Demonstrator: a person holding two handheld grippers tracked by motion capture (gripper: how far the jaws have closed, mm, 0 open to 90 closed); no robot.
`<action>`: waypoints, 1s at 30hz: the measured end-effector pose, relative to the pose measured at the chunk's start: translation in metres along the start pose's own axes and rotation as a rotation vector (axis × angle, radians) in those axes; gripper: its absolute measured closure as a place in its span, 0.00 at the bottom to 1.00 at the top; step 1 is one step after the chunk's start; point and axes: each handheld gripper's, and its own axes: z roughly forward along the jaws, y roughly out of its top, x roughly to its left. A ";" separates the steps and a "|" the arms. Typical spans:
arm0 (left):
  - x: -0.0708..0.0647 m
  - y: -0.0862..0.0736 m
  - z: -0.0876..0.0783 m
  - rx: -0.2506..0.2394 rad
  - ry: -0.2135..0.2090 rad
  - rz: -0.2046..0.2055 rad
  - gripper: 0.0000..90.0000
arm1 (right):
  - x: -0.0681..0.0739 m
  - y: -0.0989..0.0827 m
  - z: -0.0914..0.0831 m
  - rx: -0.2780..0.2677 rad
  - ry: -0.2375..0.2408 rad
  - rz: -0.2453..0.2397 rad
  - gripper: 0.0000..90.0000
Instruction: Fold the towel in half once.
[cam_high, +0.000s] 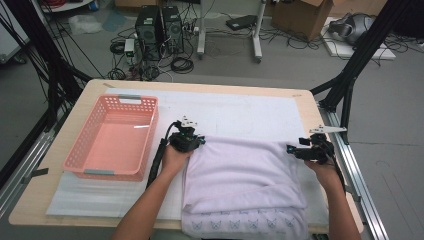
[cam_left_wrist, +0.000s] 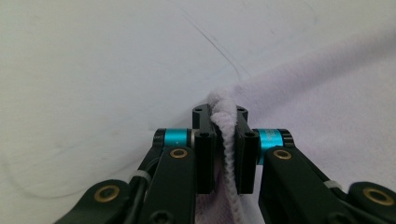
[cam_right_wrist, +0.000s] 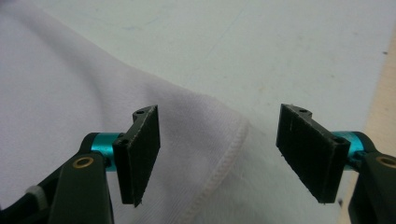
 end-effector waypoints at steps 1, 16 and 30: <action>0.003 0.002 -0.004 -0.027 0.010 -0.018 0.91 | -0.002 0.003 0.005 0.013 0.010 -0.015 0.36; 0.021 0.000 -0.009 -0.032 0.067 -0.061 0.91 | 0.006 0.016 0.043 0.038 0.046 -0.042 0.93; 0.041 0.061 0.004 -0.141 0.101 -0.025 0.91 | -0.008 0.063 0.031 -0.197 -0.135 -0.028 0.95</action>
